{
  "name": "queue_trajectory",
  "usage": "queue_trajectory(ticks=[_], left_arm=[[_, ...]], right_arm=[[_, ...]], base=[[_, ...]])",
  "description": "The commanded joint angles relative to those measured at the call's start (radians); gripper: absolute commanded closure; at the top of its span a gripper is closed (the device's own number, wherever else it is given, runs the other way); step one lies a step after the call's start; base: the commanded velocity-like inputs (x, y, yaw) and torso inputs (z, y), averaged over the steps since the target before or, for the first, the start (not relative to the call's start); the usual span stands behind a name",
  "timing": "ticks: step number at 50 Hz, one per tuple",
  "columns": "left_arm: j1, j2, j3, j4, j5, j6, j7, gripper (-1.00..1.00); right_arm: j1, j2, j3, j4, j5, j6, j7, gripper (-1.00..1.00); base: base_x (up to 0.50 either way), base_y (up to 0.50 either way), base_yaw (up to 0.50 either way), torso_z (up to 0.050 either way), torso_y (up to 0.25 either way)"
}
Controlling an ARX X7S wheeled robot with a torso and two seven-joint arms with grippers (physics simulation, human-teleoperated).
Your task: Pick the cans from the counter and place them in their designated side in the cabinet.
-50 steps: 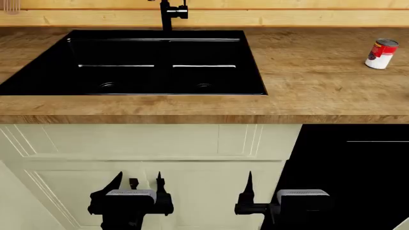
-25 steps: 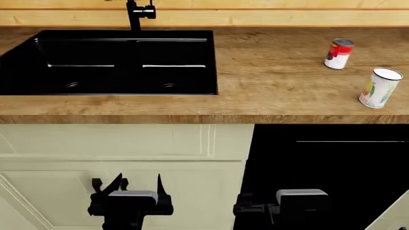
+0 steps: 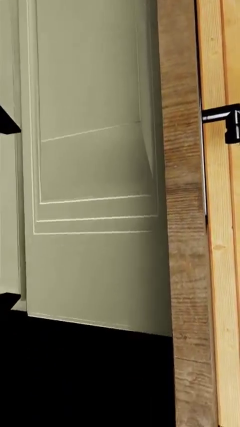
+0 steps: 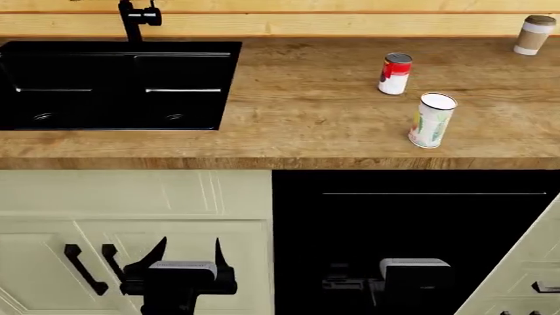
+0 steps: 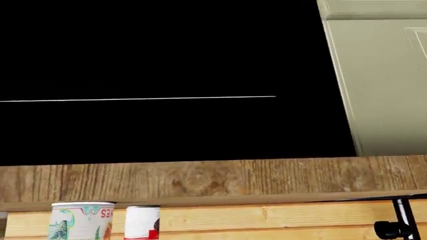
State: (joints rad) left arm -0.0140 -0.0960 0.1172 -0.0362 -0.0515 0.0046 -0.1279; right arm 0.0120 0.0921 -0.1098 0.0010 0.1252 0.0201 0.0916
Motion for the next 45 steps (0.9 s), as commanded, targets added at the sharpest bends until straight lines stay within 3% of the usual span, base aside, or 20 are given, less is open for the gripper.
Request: queue_trajectory(ticks=[1,20,30,33,39,45], left_arm=[[0.001,-0.013,0.017,0.004,-0.006,0.001,-0.015,-1.0],[-0.003,-0.032,0.042,0.018,-0.023,-0.007,-0.022,-1.0],[-0.048,-0.074,0.081,0.078,0.008,-0.03,0.006,-1.0],[-0.088,-0.111,0.103,0.155,-0.028,-0.108,0.081,-1.0],[-0.188,-0.18,0.12,0.301,-0.11,-0.342,0.19,-1.0],[-0.315,-0.213,0.104,0.406,-0.201,-0.607,0.231,-1.0]], right_arm=[[0.001,0.011,-0.008,-0.001,0.022,0.005,0.016,-1.0],[0.005,0.031,-0.029,-0.014,0.038,-0.001,0.032,-1.0],[0.052,0.068,-0.022,-0.102,0.053,0.096,0.045,-1.0],[0.063,0.091,0.016,-0.186,0.115,0.155,0.041,-1.0],[0.158,0.187,0.015,-0.375,0.228,0.454,0.012,-1.0],[0.284,0.253,0.025,-0.509,0.309,0.703,0.028,-1.0]], base=[[0.0,-0.5,0.0,0.0,0.0],[0.0,-0.5,0.0,0.0,0.0],[0.0,-0.03,0.0,0.0,0.0],[0.0,0.0,0.0,0.0,0.0],[0.0,0.0,0.0,0.0,0.0],[0.0,0.0,0.0,0.0,0.0]])
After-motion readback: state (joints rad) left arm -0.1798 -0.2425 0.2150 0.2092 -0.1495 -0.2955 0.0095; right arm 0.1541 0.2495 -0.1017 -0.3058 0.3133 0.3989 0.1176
